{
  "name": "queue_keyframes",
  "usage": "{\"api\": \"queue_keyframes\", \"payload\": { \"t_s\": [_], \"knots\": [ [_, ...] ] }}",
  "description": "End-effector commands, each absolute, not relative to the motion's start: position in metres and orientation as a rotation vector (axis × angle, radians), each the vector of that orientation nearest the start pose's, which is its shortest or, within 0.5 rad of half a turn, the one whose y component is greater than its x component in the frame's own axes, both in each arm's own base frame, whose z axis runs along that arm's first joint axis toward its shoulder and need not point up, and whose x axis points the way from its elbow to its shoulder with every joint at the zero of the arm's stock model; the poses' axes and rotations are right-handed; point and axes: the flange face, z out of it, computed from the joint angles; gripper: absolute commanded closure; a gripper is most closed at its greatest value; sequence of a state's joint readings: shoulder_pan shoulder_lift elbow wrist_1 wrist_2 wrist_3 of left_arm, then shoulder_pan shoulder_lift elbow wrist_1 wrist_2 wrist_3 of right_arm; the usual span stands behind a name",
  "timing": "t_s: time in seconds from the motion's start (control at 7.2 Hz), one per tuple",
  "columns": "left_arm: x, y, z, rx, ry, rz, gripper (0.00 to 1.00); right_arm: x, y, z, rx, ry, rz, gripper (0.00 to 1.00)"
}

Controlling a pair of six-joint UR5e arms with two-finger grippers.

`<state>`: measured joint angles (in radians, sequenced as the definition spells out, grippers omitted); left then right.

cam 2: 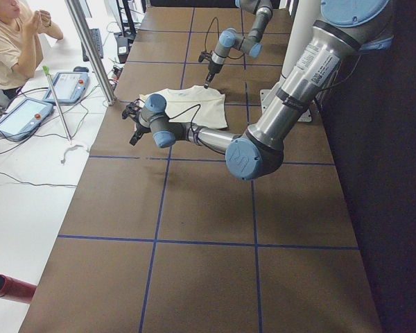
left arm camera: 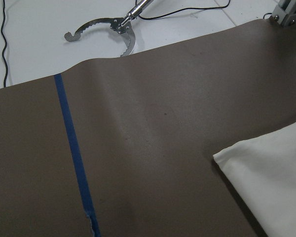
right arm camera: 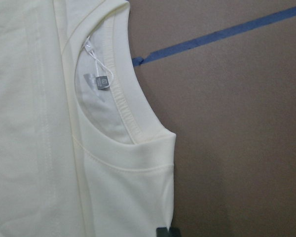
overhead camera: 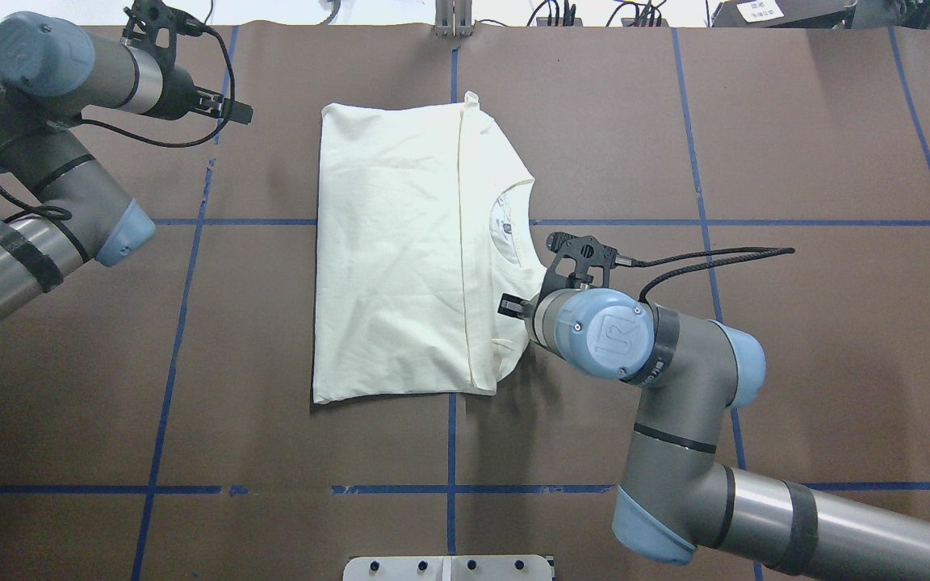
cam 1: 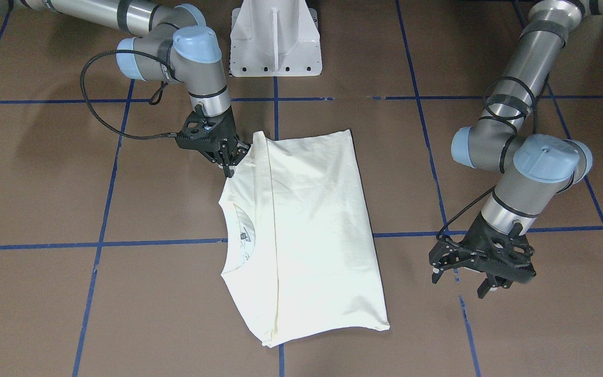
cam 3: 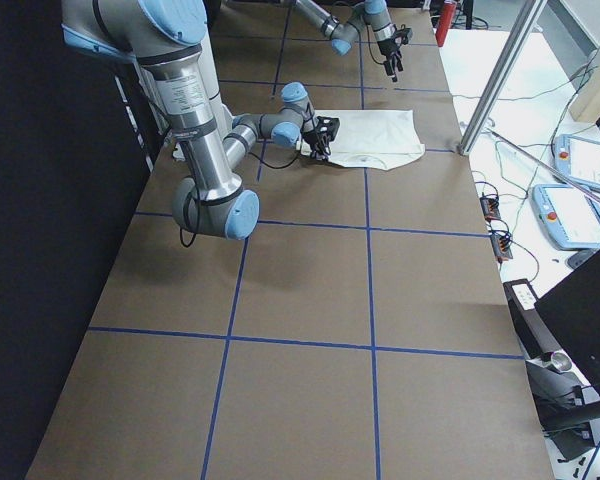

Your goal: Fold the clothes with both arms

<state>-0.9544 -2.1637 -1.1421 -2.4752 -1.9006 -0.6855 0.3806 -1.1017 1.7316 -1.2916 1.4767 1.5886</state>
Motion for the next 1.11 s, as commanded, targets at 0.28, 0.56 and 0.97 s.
{"api": "queue_keyframes", "payload": {
  "t_s": [0.28, 0.56, 0.97],
  "knots": [
    [0.354, -0.671, 0.404, 0.669, 0.885, 0.119, 0.0, -0.535, -0.345, 0.302, 0.288, -0.862, 0.343, 0.0],
    [0.354, -0.671, 0.404, 0.669, 0.885, 0.119, 0.0, -0.524, -0.316, 0.271, 0.369, -0.817, 0.101, 0.0],
    [0.358, -0.669, 0.404, 0.667, 0.886, 0.123, 0.0, -0.565, -0.254, 0.258, 0.495, -0.794, -0.071, 0.0]
  ]
}}
